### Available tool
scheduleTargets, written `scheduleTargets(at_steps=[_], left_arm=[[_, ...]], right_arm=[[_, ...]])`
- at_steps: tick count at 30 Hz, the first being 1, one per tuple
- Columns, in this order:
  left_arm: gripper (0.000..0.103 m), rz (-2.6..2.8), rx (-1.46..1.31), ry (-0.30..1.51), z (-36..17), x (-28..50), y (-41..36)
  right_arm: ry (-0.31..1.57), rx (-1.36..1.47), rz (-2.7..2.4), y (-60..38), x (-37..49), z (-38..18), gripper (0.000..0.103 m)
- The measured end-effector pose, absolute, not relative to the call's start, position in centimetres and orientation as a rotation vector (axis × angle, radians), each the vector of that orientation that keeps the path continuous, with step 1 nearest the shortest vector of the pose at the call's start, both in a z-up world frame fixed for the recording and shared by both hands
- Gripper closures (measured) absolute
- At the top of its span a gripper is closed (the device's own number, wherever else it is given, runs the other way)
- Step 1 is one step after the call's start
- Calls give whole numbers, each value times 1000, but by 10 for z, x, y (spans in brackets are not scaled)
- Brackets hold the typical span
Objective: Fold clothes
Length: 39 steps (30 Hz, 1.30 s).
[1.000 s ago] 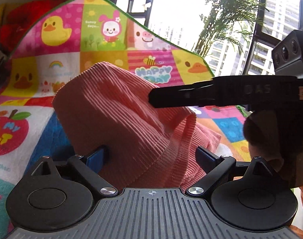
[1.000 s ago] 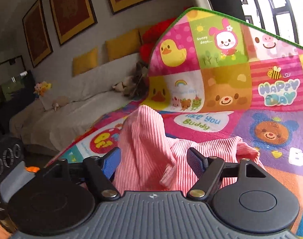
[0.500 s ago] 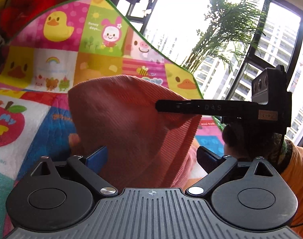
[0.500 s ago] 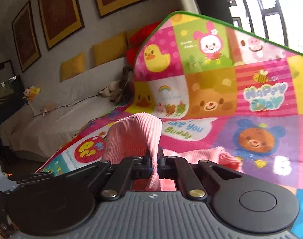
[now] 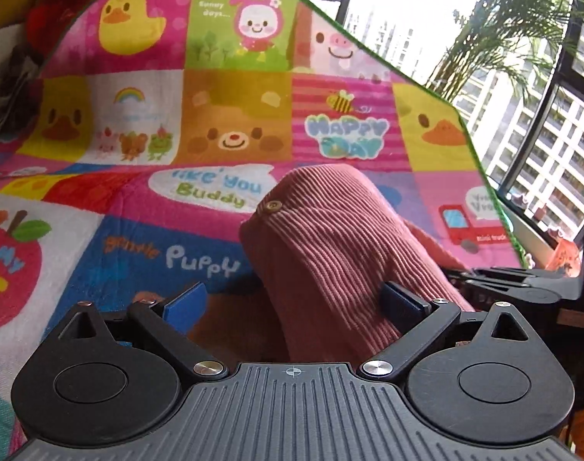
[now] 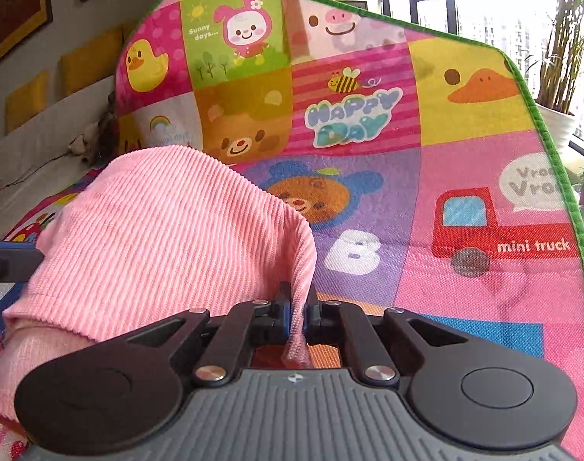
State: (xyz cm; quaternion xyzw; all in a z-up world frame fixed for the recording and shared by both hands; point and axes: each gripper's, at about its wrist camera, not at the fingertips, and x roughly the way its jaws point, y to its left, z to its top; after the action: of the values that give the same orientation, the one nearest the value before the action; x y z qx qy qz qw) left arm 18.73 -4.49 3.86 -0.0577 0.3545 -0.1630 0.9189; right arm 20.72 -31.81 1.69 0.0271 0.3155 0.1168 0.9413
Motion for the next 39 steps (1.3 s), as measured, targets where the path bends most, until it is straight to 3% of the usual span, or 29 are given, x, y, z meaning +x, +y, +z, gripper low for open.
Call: scheduleTargets(at_steps=[1,3,5,8,16,25,31,35,39], left_arm=[[2,-331,-115,742,34,190,-45],[2,-324,-109,765,26,194,-44],[2,-324,-116,767,23,193,-40],[2,-326,-110,764,23,191,-39],[3,-305,-173,772,25,186,-18],[3,-509,-390,562,71,198,-15],[3,-491,-369,751,38,239,-52],[3,-454,-302,768,20,248,-55],[3,-455,-290,756,20,244,-51]], right_arm=[[621,43,243,-318,203,23,94],[558,29,273,-315,194,42,71],[513,44,329,-310,189,57,63],[489,73,453,-294,184,69,59],[611,74,443,-269,192,19,53],[572,-46,418,-245,160,14,51],[553,-3,477,-260,156,37,50],[517,18,511,-270,152,53,40],[640,-30,504,-254,165,25,39]])
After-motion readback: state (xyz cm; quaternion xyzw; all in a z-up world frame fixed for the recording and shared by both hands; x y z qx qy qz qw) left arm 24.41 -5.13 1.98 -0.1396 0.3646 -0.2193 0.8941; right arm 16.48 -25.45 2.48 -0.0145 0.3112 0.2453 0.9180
